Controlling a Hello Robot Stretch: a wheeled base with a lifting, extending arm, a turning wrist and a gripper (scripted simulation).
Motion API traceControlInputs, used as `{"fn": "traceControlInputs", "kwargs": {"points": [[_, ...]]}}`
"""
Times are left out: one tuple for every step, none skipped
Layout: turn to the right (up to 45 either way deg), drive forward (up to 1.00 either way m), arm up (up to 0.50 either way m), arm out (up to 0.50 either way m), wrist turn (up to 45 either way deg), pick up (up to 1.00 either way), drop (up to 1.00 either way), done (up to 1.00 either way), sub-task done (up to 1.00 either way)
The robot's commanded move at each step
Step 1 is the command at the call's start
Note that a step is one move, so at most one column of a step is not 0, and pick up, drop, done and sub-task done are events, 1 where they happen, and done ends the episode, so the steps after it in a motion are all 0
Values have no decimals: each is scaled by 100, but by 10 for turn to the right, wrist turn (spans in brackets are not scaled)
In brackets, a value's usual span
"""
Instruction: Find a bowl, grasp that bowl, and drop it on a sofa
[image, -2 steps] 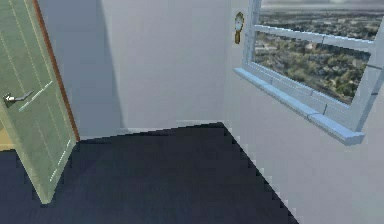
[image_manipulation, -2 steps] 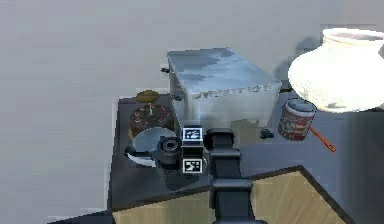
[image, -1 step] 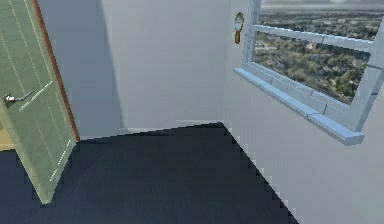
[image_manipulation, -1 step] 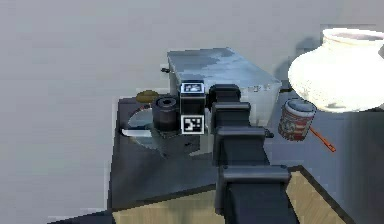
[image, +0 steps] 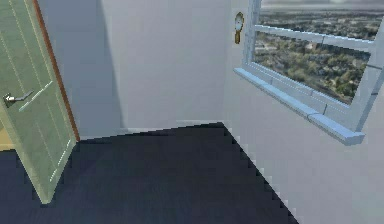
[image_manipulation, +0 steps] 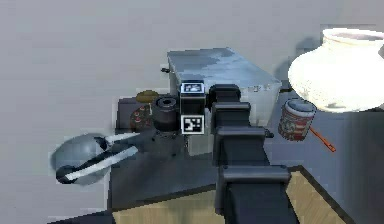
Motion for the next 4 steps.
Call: {"fn": "traceControlInputs", "kwargs": {"points": [[0, 0, 0, 0, -450, 0, 0, 0, 0], [0, 0, 0, 0, -120, 0, 0, 0, 0], [0, 0, 0, -14, 0, 0, 0, 0, 0], [-450, 0, 0, 0, 0, 0, 0, 0, 0]]}}
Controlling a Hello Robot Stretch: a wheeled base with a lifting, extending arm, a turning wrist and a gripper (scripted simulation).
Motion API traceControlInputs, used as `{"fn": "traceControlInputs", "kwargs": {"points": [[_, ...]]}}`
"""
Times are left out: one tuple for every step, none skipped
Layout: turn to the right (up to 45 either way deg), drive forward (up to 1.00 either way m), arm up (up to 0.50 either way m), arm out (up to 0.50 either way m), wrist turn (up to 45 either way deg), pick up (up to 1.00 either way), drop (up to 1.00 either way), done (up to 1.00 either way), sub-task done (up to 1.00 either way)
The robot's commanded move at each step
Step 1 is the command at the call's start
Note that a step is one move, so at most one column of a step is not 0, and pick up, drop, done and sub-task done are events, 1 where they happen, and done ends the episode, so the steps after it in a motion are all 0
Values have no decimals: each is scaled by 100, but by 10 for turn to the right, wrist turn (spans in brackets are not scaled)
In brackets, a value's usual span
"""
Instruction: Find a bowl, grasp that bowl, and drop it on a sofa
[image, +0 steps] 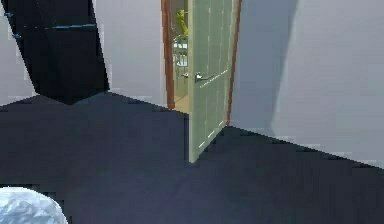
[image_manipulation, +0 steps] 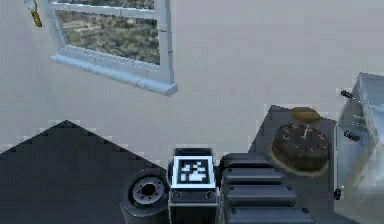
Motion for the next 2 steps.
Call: {"fn": "traceControlInputs", "kwargs": {"points": [[-150, 0, 0, 0, 0, 0, 0, 0, 0], [0, 100, 0, 0, 0, 0, 0, 0, 0]]}}
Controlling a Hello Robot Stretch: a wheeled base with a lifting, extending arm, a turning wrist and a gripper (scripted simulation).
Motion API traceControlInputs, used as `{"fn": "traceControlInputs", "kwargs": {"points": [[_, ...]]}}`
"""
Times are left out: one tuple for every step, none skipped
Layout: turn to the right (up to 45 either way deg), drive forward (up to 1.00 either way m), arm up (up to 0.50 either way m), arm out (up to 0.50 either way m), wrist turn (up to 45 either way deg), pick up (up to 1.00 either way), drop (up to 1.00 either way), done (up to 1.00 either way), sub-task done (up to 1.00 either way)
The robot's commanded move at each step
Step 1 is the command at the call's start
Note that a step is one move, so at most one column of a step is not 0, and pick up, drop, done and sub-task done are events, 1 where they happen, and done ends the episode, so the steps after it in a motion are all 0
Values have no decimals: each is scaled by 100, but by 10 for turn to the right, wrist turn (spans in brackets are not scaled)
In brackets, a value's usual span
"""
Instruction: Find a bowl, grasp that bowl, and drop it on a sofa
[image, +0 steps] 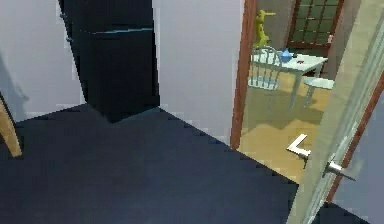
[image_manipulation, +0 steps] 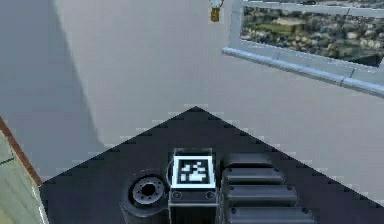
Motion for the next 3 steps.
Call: {"fn": "traceControlInputs", "kwargs": {"points": [[-90, 0, 0, 0, 0, 0, 0, 0, 0], [0, 30, 0, 0, 0, 0, 0, 0, 0], [0, 60, 0, 0, 0, 0, 0, 0, 0]]}}
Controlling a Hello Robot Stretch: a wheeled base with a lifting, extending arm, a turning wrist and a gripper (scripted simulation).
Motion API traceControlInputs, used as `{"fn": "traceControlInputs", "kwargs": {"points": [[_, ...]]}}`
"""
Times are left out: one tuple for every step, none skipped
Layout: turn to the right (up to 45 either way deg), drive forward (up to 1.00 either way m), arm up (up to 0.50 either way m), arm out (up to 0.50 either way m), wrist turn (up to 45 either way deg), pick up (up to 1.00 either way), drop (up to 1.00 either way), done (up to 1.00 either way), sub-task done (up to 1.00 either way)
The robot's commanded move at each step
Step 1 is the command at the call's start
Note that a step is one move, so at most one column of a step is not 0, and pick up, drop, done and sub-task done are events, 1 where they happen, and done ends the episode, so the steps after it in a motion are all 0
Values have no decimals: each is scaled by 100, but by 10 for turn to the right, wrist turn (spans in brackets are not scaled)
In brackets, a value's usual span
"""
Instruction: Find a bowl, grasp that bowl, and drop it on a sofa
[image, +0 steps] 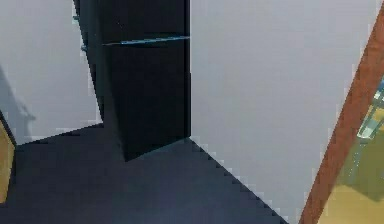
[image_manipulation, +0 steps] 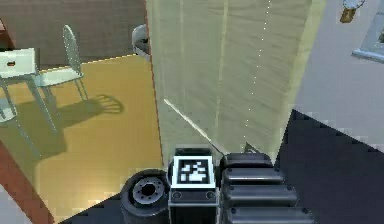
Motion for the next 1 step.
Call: {"fn": "traceControlInputs", "kwargs": {"points": [[420, 0, 0, 0, 0, 0, 0, 0, 0]]}}
